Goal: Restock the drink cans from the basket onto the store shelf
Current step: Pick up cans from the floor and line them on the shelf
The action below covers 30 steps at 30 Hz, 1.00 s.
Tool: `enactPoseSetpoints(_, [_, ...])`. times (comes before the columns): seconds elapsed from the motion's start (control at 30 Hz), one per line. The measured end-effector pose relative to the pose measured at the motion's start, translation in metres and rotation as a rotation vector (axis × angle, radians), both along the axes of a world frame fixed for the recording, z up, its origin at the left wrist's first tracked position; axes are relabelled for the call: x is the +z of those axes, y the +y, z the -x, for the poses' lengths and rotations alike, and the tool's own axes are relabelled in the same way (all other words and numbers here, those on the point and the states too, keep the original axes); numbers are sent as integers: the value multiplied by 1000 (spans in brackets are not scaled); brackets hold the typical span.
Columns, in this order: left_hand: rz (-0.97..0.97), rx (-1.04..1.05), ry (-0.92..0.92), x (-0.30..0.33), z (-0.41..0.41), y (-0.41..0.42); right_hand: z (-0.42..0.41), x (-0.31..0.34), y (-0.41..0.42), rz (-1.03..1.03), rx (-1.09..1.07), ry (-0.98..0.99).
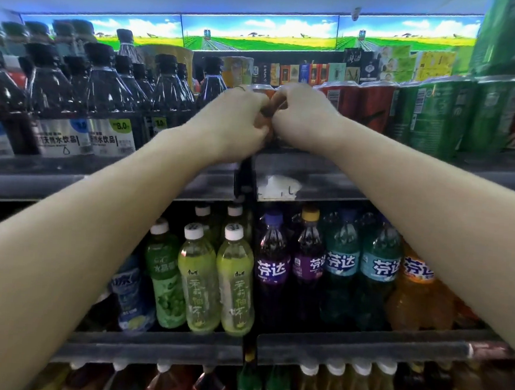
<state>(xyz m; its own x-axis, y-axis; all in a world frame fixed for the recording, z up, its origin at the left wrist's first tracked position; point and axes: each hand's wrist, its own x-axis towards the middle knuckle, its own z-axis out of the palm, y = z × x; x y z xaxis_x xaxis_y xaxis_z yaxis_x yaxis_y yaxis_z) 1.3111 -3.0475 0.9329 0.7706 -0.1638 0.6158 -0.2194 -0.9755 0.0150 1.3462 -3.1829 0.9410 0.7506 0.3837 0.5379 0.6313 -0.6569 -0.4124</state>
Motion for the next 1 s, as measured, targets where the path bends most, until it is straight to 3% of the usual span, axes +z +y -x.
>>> enactPoseSetpoints(0.13, [131, -14, -412, -58, 57, 2, 52, -41, -8, -506, 98, -155])
enactPoseSetpoints(0.23, [186, -43, -400, -128, 96, -1, 84, -108, -10, -690, 226, -212])
enactPoseSetpoints(0.43, [268, 37, 65, -299, 142, 16, 127, -289, 10, -609, 244, 45])
enactPoseSetpoints(0.67, [389, 48, 521, -510, 188, 47, 178, -514, 37, -413, 49, 432])
enactPoseSetpoints(0.87, [480, 207, 966, -753, 218, 80, 206, -780, 50, -174, -150, 770])
enactPoseSetpoints(1.0, [381, 289, 1266, -926, 240, 84, 227, -973, 51, 42, -167, 998])
